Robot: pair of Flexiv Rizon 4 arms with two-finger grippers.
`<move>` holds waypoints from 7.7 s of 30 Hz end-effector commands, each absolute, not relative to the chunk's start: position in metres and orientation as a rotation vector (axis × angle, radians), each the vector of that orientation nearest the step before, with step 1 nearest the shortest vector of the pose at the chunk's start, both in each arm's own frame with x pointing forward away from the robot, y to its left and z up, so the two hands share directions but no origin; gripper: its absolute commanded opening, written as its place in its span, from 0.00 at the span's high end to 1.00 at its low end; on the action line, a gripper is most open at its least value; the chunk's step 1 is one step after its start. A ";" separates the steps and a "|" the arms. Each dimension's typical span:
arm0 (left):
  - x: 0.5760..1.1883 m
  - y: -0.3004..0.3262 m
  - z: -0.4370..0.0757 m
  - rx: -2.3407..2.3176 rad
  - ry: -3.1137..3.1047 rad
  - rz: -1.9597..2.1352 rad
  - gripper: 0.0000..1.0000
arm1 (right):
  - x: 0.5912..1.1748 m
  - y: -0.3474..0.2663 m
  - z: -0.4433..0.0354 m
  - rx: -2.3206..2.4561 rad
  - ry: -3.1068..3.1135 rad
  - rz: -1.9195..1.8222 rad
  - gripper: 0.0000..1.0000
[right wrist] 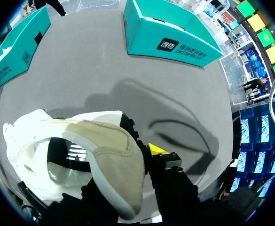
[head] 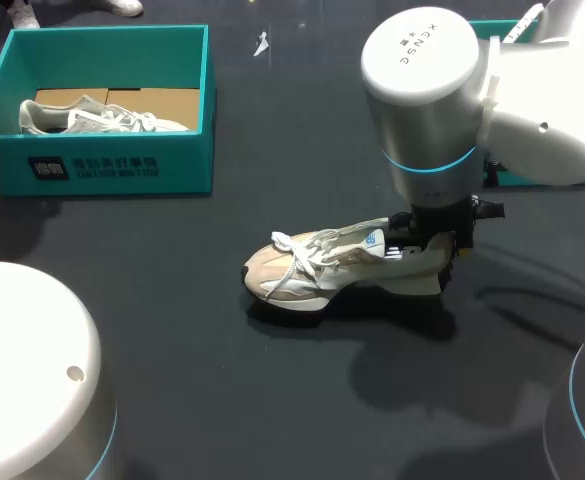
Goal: Take the shoe out of the shoebox, open the shoe tongue, remove and reinsert the insole, then place the shoe into the shoebox
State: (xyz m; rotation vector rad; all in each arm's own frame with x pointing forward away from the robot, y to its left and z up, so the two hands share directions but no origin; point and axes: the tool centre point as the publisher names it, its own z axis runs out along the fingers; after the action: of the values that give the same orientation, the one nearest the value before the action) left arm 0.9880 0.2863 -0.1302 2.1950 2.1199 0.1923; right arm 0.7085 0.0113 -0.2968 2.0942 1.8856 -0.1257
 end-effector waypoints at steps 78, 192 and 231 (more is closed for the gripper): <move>0.987 0.286 -0.130 2.197 2.120 0.196 0.00 | 0.706 0.012 -0.270 1.867 2.421 0.483 0.00; 0.987 0.286 -0.130 2.197 2.120 0.196 0.00 | 0.705 -0.091 -0.373 0.259 2.425 1.680 0.00; 0.987 0.286 -0.130 2.197 2.120 0.196 0.00 | 0.699 -0.031 -0.377 0.164 2.416 1.755 0.00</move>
State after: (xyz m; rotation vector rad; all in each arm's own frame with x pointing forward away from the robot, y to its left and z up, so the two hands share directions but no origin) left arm 0.9880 0.2863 -0.1301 2.1951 2.1200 0.1924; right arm 0.6977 -0.0369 -0.3747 0.1638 2.4128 1.7586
